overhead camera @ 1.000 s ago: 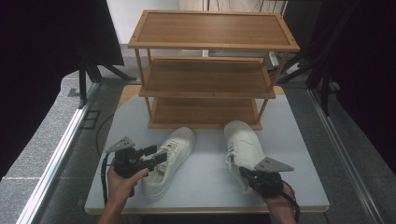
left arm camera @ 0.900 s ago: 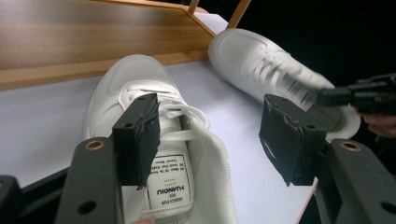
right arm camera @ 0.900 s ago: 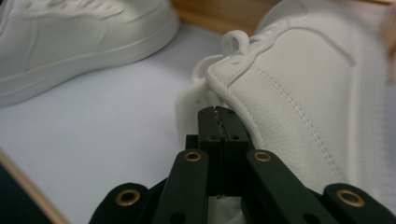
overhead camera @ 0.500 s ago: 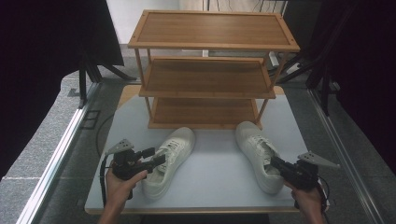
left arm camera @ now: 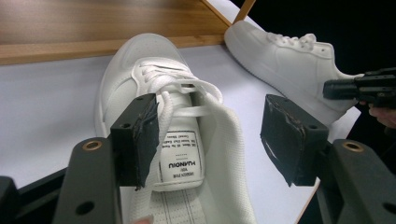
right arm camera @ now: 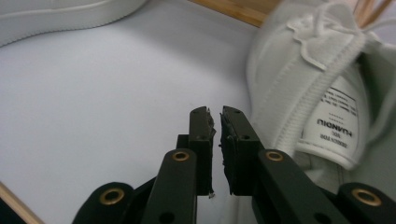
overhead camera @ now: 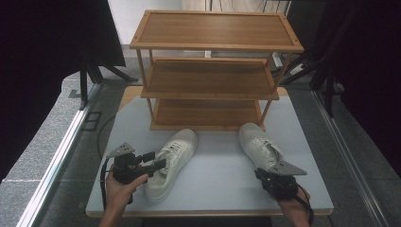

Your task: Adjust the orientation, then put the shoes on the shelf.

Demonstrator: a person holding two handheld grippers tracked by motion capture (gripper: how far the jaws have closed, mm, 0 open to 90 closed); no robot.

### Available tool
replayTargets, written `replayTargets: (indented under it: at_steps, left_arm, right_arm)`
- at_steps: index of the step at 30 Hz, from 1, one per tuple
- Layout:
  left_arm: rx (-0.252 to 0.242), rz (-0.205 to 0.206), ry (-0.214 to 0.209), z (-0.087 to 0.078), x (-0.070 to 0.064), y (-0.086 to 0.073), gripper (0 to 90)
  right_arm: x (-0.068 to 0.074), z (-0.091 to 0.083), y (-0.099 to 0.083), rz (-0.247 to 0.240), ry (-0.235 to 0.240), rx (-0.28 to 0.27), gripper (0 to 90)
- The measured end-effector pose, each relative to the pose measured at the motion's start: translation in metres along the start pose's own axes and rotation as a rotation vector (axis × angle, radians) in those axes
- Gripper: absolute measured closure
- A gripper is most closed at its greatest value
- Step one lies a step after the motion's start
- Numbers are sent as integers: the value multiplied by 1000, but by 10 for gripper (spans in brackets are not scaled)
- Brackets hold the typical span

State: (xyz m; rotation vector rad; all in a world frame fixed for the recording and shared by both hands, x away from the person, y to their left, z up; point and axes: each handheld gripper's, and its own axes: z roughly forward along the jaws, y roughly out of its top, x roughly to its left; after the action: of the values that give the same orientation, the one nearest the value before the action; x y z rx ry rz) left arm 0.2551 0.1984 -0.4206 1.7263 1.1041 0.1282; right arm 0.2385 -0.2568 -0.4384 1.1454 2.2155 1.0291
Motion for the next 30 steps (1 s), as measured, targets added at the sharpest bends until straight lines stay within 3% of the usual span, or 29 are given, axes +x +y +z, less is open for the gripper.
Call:
replayTargets:
  at_steps: [3, 10, 13, 19, 24, 30]
  left_arm:
    - [3, -5, 3, 0, 1, 0, 373]
    - [1, -18, -5, 0, 2, 0, 368]
    - [1, -21, -3, -1, 6, -4, 368]
    - [-10, -48, 16, -9, 11, -9, 371]
    - [-29, -38, 19, -14, 7, -7, 371]
    - [-34, -42, 37, -13, 11, -7, 371]
  right_arm:
    - [-7, -7, -2, 24, -1, -9, 833]
    - [-26, -20, -12, 81, 64, -45, 855]
    - [-29, -21, -12, 82, 77, -47, 847]
    - [-24, -20, -3, 58, 88, -60, 762]
    - [-26, -33, 4, 68, 93, -138, 682]
    - [-36, -45, 9, 71, 56, -210, 552]
